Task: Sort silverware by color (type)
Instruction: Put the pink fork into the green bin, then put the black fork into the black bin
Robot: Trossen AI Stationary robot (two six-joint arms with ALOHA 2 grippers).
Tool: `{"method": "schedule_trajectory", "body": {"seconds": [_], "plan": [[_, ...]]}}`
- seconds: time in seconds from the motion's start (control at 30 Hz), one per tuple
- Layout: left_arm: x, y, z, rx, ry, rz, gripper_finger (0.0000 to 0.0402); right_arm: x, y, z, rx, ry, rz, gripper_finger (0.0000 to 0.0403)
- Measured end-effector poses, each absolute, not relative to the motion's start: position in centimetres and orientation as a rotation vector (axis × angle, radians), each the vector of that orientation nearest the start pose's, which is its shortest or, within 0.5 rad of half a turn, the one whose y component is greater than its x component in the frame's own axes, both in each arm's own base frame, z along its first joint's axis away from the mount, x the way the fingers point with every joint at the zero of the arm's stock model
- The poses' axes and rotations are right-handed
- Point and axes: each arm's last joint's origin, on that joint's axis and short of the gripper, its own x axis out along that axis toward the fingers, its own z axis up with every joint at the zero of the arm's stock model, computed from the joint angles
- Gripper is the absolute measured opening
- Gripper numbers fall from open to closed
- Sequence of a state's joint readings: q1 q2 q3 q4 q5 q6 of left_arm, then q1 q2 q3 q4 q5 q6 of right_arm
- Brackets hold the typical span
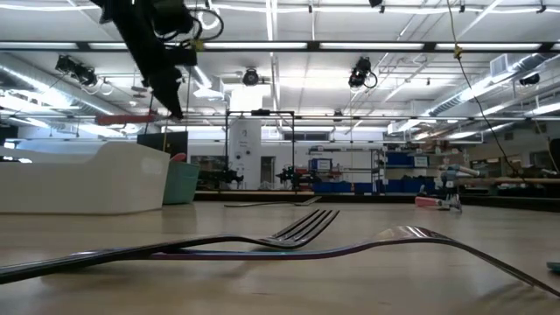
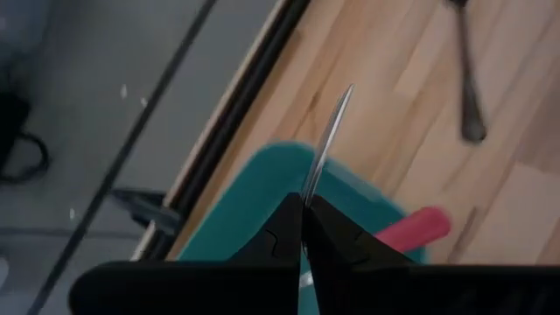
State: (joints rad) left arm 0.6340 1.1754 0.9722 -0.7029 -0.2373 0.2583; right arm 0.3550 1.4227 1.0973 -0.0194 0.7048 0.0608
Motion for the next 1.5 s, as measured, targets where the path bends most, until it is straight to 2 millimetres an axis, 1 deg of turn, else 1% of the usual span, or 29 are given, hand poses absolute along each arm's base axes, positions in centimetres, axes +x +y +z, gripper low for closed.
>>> {"method": "schedule_trajectory", "body": {"seconds": [0.07,0.2,0.4,0.6,0.77,0.97,1.13,1.23,1.33,1.43,1.5], "plan": [[17.8,15.0,27.6,0.028,1.046,0.695,0.0015,30.4,9.2,31.2,-0.118,0.293,-0.355,0.0034],[17.6,16.1,26.4,-0.042,1.104,0.658,0.0021,30.3,9.2,31.1,-0.126,0.309,-0.356,0.0034],[17.7,17.5,24.7,-0.087,1.172,0.636,0.0036,30.3,9.2,31.0,-0.129,0.314,-0.356,0.0034],[18.1,18.2,23.5,-0.107,1.222,0.624,0.0052,30.3,9.2,31.0,-0.13,0.314,-0.356,0.0034],[18.2,18.3,23.5,-0.107,1.213,0.628,0.0066,30.3,9.2,31.0,-0.131,0.315,-0.356,0.0034],[18.1,18.0,24.5,-0.104,1.183,0.642,0.0073,30.3,9.2,31.0,-0.132,0.318,-0.356,0.0034],[18.2,17.8,27.0,-0.152,1.163,0.645,0.0073,30.3,9.2,31.0,-0.133,0.318,-0.356,0.0034],[18.8,17.0,28.5,-0.208,1.138,0.566,0.0073,30.3,9.2,31.0,-0.133,0.318,-0.356,0.0034],[19.5,15.9,29.5,-0.275,1.107,0.474,0.0073,30.2,9.2,31.0,-0.133,0.319,-0.356,0.0034],[20.6,14.5,29.6,-0.33,1.084,0.417,0.0073,30.2,9.3,30.9,-0.125,0.33,-0.356,0.0034],[21.2,13.3,29.6,-0.329,1.096,0.376,0.0073,30.0,9.5,30.7,-0.122,0.344,-0.35,0.0034]]}}
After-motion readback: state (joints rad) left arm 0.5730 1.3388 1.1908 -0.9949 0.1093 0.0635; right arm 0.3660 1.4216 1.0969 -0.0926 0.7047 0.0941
